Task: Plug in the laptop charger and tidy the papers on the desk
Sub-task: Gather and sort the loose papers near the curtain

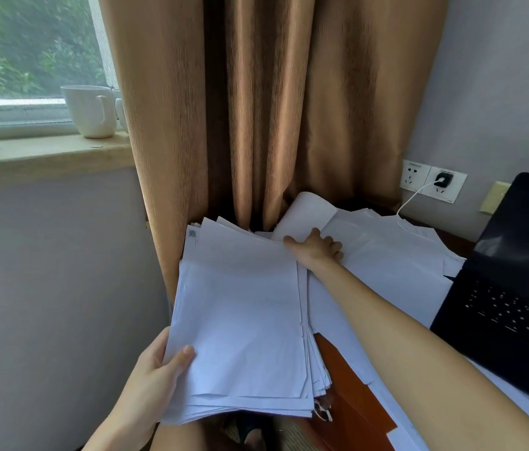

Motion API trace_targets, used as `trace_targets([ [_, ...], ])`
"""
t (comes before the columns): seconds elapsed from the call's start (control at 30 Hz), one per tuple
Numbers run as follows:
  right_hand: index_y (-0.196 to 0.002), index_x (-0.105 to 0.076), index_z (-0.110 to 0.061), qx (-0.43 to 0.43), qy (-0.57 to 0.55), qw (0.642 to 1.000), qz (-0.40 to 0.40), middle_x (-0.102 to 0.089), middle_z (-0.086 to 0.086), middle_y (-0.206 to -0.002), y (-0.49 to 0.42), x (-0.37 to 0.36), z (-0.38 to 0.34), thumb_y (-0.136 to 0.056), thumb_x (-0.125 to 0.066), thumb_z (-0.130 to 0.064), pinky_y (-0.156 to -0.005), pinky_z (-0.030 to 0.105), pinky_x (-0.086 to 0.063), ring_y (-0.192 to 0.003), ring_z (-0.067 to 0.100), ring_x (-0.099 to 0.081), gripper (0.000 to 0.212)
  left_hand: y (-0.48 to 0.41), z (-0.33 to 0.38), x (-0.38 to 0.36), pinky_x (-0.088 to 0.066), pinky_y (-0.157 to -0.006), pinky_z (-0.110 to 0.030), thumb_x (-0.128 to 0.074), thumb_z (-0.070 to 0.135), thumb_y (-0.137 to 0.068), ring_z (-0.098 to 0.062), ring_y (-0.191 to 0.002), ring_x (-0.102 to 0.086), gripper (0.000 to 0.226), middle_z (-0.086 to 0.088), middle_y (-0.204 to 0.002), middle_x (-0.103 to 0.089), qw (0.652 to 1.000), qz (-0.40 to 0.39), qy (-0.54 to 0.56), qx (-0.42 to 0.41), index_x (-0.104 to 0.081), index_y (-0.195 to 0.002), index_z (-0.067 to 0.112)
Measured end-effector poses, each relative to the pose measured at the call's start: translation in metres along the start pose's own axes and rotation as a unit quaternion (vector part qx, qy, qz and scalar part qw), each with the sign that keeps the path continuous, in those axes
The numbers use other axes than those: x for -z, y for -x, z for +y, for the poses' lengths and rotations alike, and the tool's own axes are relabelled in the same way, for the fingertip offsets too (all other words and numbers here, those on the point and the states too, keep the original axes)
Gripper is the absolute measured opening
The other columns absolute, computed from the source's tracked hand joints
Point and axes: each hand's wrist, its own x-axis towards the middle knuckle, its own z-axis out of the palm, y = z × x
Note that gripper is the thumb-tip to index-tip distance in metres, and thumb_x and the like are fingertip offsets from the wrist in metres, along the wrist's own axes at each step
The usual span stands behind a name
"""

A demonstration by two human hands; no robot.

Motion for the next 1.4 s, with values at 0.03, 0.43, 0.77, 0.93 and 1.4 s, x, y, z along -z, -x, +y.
trace_targets([
  [0.03, -0.149, -0.033, -0.019, 0.0, 0.003, 1.0, -0.001, -0.038, 0.02, -0.148, -0.002, -0.001, -0.002, -0.088, -0.049, -0.073, -0.11, 0.046, -0.026, -0.136, 0.039, -0.03, 0.083, -0.001, -0.001, 0.001, -0.053, -0.098, -0.043, -0.056, 0.0, -0.103, -0.022, -0.105, -0.075, 0.036, 0.004, -0.111, -0.079, 1.0, 0.007, 0.0, 0.0, -0.069, -0.121, 0.029],
  [0.43, -0.142, -0.052, -0.038, 0.172, 0.02, 0.983, 0.054, -0.054, 0.006, -0.134, -0.014, -0.027, 0.019, -0.092, -0.058, -0.058, -0.112, 0.043, -0.026, -0.132, 0.034, -0.038, 0.054, -0.004, -0.001, 0.005, -0.053, -0.1, -0.046, -0.056, 0.002, -0.104, -0.02, -0.103, -0.076, 0.034, 0.005, -0.109, -0.08, 1.0, 0.02, -0.004, 0.019, -0.069, -0.12, 0.029],
  [0.77, -0.134, -0.063, -0.016, 0.15, -0.306, 0.939, -0.032, -0.058, 0.006, -0.138, -0.015, -0.016, 0.0, -0.1, -0.06, -0.017, -0.112, 0.035, -0.044, -0.126, 0.023, -0.056, 0.034, -0.004, -0.003, 0.008, -0.054, -0.094, -0.043, -0.056, 0.001, -0.104, -0.019, -0.101, -0.077, 0.036, 0.003, -0.111, -0.08, 1.0, 0.018, 0.004, 0.021, -0.069, -0.12, 0.03],
  [0.93, -0.132, -0.063, -0.017, 0.165, -0.383, 0.903, 0.103, -0.059, 0.004, -0.135, -0.013, 0.015, 0.002, -0.097, -0.064, -0.009, -0.108, 0.034, -0.048, -0.124, 0.02, -0.056, 0.036, -0.004, 0.001, 0.003, -0.054, -0.083, -0.036, -0.057, 0.001, -0.103, -0.017, -0.096, -0.077, 0.034, 0.006, -0.105, -0.08, 0.999, 0.039, 0.028, 0.005, -0.069, -0.117, 0.029],
  [1.4, -0.124, -0.069, -0.023, 0.228, -0.396, 0.875, 0.162, -0.066, -0.013, -0.12, 0.045, 0.131, 0.031, -0.089, -0.051, 0.002, -0.067, 0.006, -0.045, -0.078, -0.014, -0.059, 0.047, -0.009, 0.032, -0.026, -0.054, -0.101, -0.048, -0.057, 0.005, -0.105, -0.024, -0.106, -0.074, 0.033, 0.007, -0.109, -0.079, 0.993, 0.054, 0.094, -0.039, -0.068, -0.113, 0.035],
])
